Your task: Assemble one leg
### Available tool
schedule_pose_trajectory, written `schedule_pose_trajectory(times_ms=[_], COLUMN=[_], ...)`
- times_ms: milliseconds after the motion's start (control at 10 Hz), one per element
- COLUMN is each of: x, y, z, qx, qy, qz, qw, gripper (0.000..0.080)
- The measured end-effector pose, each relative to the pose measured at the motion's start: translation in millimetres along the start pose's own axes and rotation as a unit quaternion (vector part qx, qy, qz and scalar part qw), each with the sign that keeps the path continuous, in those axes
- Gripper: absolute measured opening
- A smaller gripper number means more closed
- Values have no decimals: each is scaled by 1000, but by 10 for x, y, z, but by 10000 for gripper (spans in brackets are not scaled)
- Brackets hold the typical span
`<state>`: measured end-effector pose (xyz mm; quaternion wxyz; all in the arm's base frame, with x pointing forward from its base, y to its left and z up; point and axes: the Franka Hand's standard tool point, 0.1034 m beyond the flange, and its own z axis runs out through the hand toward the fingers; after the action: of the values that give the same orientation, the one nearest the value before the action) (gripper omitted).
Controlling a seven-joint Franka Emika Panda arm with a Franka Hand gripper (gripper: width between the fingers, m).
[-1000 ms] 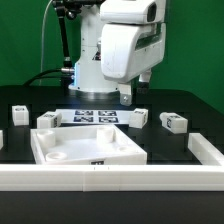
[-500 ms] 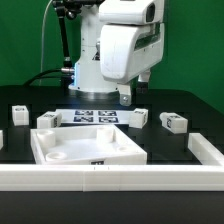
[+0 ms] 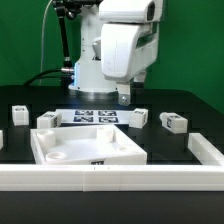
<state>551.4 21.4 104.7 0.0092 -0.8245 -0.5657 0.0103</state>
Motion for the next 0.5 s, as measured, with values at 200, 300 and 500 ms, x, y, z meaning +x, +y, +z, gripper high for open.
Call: schedule_pose_trajectory(times_ms=[200, 300, 500], x=[-198, -239, -274], y=[-37, -37, -61], z=[65, 83, 116], qx=[-19, -23, -23], qy=[5, -4, -20], qz=[-82, -129, -150], qw=[996, 991, 988], gripper=[650, 650, 650])
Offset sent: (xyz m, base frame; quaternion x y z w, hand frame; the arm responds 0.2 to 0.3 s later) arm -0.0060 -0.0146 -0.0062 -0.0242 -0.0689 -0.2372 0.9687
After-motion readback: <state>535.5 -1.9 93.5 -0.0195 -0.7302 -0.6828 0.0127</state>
